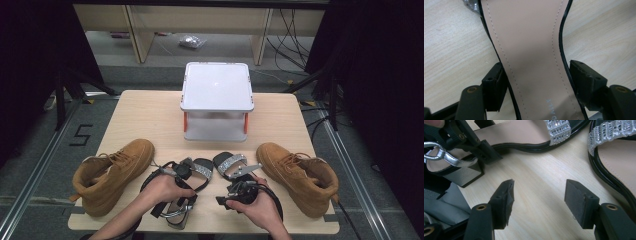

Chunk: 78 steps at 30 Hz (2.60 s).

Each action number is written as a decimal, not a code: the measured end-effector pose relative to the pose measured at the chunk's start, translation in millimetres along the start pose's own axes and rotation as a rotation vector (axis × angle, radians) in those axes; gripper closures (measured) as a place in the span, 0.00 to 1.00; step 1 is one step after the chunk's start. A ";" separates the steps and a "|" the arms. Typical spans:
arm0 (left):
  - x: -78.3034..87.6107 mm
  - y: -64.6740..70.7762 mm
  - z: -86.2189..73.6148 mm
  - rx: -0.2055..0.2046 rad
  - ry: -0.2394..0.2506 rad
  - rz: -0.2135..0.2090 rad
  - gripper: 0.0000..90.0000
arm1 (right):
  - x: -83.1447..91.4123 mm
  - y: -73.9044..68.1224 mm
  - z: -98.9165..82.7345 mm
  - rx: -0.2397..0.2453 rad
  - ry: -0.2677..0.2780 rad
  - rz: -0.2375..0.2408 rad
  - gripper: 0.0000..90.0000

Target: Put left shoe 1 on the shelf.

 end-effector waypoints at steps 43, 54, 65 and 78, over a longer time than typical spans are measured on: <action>11.0 -33.2 11.2 -0.025 0.103 0.082 0.48 | 4.9 5.3 3.9 0.005 0.052 0.000 0.46; 17.4 -33.9 16.8 0.005 0.163 0.066 0.48 | 8.0 5.4 6.2 0.008 0.070 0.002 0.46; 36.6 -41.9 33.2 0.043 0.255 0.051 0.48 | 11.9 4.4 9.2 0.022 0.095 0.005 0.46; 51.3 -51.9 81.8 0.103 0.343 0.044 0.48 | 12.0 5.3 10.9 0.001 0.116 -0.004 0.46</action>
Point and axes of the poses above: each handheld gripper's, and its own axes: x roughly backward along the jaws, z roughly out of its top, y roughly to its right, the point moved 10 cm from there along -x, roughly forward along the jaws, and after that the axes turned 1 degree about z, right-handed, at the moved point
